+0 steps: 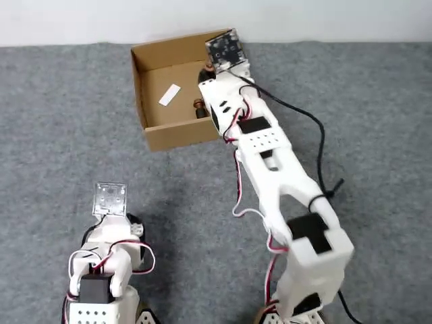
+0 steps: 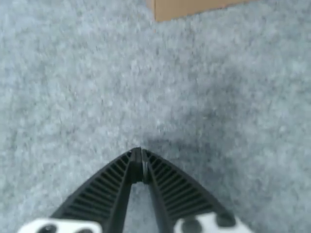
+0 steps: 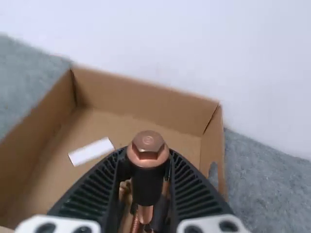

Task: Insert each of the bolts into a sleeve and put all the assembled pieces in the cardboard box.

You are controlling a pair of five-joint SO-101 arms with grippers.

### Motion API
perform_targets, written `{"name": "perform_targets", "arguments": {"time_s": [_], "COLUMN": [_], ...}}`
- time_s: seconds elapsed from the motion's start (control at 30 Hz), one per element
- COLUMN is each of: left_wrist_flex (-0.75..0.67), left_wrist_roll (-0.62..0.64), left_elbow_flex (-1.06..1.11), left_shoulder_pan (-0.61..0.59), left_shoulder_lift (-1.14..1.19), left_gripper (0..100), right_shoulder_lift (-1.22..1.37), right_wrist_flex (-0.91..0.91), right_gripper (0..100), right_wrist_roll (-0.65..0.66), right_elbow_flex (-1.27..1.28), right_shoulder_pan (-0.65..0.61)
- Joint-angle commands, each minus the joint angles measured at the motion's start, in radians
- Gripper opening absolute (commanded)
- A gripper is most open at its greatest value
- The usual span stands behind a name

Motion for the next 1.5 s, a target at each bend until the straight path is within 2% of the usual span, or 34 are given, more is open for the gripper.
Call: {"name": "perform_targets", "arguments": {"time_s": [0.0,0.2,0.37,0.57,0.77,0.83,0.97,1.17,1.47], "left_wrist_flex": [0.029,0.032,0.032,0.032,0.032,0.032,0.032,0.032,0.032], "left_wrist_roll": [-0.008,-0.006,-0.006,-0.006,-0.006,-0.006,-0.006,-0.006,-0.006], "left_elbow_flex": [-0.007,-0.007,-0.007,-0.007,-0.007,-0.007,-0.007,-0.007,-0.007], "left_shoulder_pan": [-0.011,-0.011,-0.009,-0.009,-0.009,-0.009,-0.009,-0.009,-0.009], "left_shoulder_lift": [-0.003,-0.003,-0.003,-0.003,-0.003,-0.003,-0.003,-0.003,-0.003], "left_gripper": [0,0,0,0,0,0,0,0,0], "right_shoulder_lift": [0.048,0.142,0.148,0.142,0.081,0.05,-0.035,-0.153,-0.329], "right_wrist_flex": [-0.027,-0.013,0.139,0.211,0.363,0.383,0.429,0.607,0.906], "right_gripper": [0.9,0.9,0.9,1.4,19.9,22.1,16.7,0.2,0.9], "right_wrist_roll": [0.081,0.161,0.166,0.167,0.161,0.16,0.094,0.009,-0.153], "right_elbow_flex": [-0.112,-0.12,-0.121,-0.126,-0.16,-0.164,-0.164,-0.161,-0.158], "right_shoulder_pan": [0.002,0.002,-0.012,-0.013,-0.015,-0.015,-0.013,-0.007,0.071]}}
